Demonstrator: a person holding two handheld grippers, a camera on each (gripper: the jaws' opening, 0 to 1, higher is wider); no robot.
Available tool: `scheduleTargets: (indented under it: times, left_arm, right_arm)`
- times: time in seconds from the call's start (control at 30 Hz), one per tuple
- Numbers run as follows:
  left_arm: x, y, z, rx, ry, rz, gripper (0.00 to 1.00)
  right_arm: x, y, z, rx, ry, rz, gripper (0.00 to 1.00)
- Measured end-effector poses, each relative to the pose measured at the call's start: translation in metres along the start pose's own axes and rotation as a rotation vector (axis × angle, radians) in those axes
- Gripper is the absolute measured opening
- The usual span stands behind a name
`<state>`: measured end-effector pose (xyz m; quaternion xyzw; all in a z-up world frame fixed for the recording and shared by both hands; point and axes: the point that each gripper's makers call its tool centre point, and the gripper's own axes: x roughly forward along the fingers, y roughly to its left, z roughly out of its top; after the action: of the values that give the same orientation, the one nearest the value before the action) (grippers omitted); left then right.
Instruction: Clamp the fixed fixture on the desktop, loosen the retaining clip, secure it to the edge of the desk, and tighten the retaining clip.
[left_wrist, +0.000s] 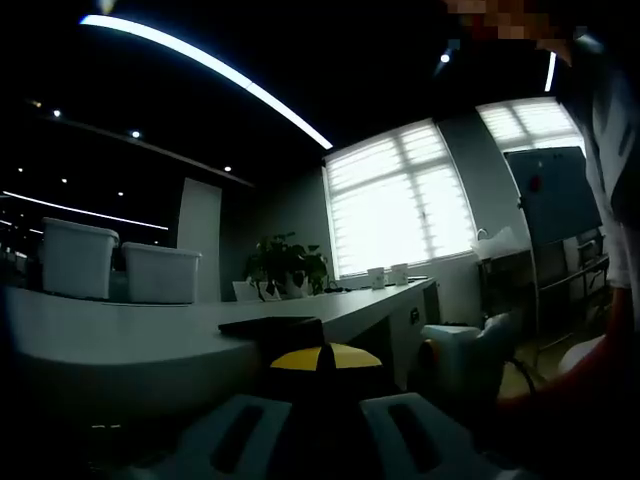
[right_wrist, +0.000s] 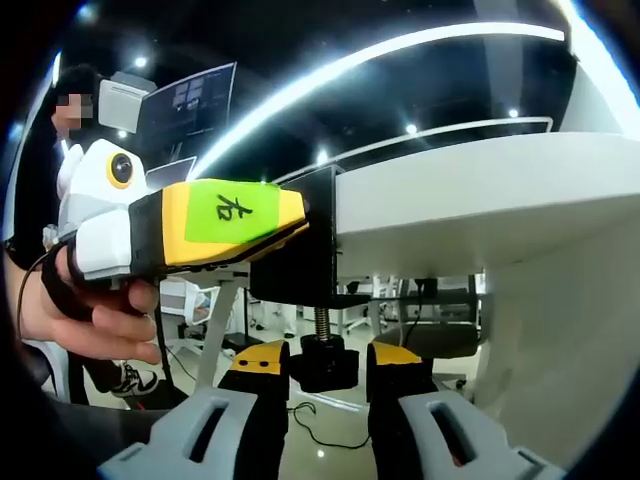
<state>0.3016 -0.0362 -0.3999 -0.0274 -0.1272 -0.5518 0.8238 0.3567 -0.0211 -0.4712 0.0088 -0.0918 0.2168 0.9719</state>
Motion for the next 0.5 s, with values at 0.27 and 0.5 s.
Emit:
scheduleTargets:
  times: [0.27, 0.5]
  left_arm:
    - [-0.001, 0.0, 0.0, -0.002, -0.006, 0.002, 0.01]
    - [-0.002, -0.001, -0.001, 0.002, -0.005, 0.0, 0.01]
  right_arm:
    - [-0.009, -0.006, 0.003, 0.02, -0.013, -0.062, 0.37]
    - [-0.021, -0.009, 0.004, 0.05, -0.021, -0.117, 0.39]
